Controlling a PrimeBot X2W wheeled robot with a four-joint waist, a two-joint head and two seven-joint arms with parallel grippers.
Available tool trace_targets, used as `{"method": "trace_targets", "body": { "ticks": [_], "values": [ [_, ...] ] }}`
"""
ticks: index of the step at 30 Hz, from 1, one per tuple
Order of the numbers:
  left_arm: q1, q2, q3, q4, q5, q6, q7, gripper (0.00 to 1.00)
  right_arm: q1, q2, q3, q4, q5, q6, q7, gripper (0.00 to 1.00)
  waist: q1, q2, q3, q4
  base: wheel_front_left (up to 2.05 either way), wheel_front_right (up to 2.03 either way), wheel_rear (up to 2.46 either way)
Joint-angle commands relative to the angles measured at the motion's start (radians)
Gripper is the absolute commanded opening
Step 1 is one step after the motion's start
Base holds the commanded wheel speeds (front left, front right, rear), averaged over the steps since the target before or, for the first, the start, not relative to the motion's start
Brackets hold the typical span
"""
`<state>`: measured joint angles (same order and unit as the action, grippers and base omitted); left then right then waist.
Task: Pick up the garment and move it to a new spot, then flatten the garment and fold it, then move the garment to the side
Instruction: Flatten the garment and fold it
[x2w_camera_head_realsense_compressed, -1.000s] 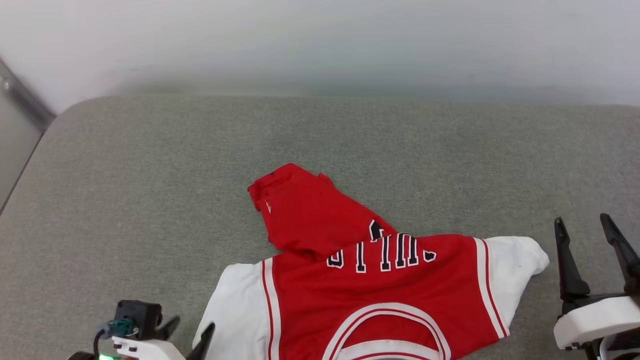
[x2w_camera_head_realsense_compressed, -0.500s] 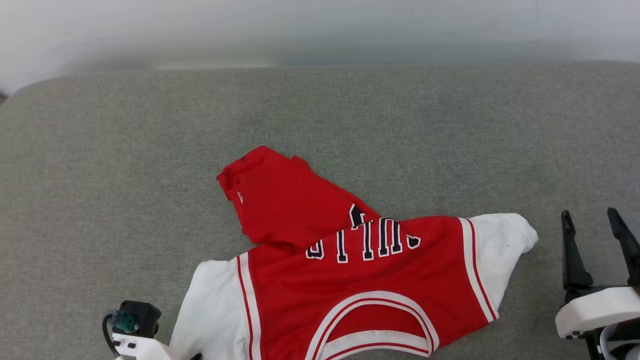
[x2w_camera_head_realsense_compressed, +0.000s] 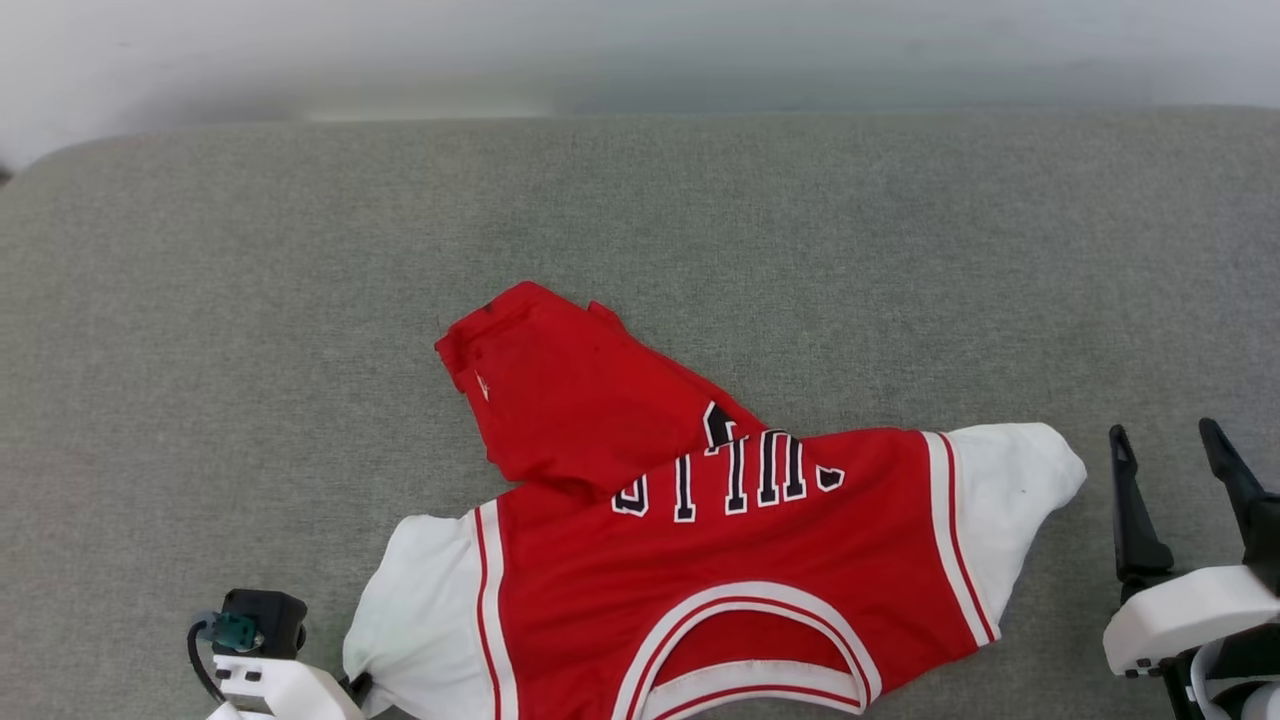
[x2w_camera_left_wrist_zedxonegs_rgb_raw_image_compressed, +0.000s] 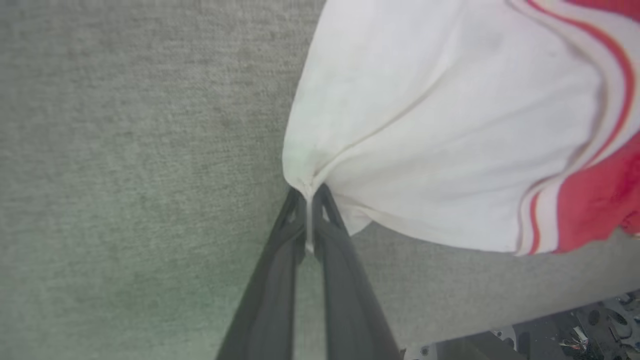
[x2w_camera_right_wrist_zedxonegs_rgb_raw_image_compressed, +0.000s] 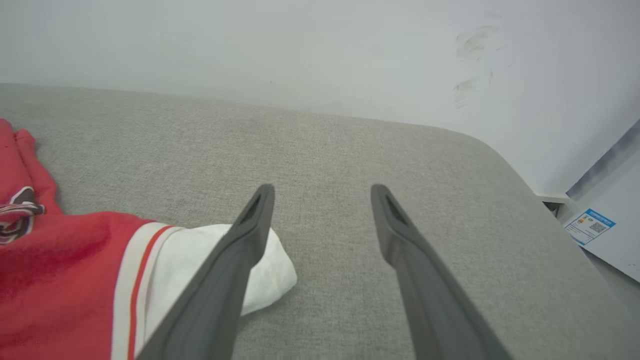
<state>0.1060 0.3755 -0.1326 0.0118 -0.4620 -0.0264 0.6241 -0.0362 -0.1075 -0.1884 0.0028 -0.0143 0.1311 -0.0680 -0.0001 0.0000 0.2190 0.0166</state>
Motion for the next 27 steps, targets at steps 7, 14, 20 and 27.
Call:
{"method": "trace_targets", "body": {
  "ticks": [7,14,20,27],
  "values": [
    [-0.008,-0.014,0.043,-0.098,-0.013,0.017,-0.091,0.00,0.062,-0.090,0.082,-0.038,0.084,-0.001,0.187,1.00,0.0001,0.0000,-0.059,0.029,0.00,0.00,0.00],
    [0.033,0.003,0.062,-0.275,-0.014,0.038,-0.080,0.00,0.121,-0.163,0.127,-0.122,0.172,-0.001,0.503,1.00,0.0001,0.0000,-0.074,0.064,0.00,0.00,0.00],
    [0.047,0.002,0.042,-0.359,-0.002,0.049,-0.057,0.00,0.102,-0.206,0.160,-0.151,0.228,-0.001,0.725,1.00,0.0001,0.0000,-0.065,0.092,0.00,0.00,0.00],
    [0.023,-0.004,-0.012,-0.395,0.021,0.038,-0.048,0.00,0.005,-0.247,0.250,-0.085,0.282,-0.001,0.898,1.00,0.0001,0.0000,-0.017,0.156,0.00,0.00,0.00]
  ]
}}
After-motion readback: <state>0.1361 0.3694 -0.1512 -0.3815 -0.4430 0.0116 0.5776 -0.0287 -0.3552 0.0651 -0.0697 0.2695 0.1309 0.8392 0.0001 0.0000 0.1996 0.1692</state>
